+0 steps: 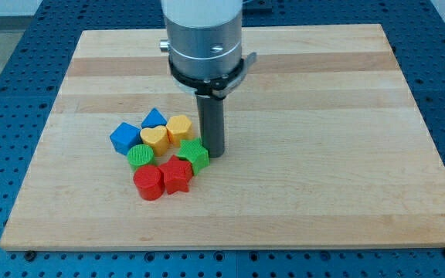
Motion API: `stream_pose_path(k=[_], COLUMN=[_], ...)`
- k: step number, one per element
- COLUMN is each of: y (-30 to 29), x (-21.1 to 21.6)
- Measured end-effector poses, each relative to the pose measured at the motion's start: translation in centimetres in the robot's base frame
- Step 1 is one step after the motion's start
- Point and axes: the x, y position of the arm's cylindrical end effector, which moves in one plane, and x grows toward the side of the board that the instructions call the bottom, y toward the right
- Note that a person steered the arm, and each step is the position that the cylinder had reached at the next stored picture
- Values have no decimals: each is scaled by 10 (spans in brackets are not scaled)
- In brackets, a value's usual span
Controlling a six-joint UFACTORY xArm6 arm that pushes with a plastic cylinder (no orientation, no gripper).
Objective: Move the green star slightly up
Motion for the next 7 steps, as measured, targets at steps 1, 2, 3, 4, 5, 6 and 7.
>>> stream_pose_path(k=[1,2,3,4,5,6,7], y=[5,61,83,78,47,37,32], x=[-9,4,39,63,87,87,40])
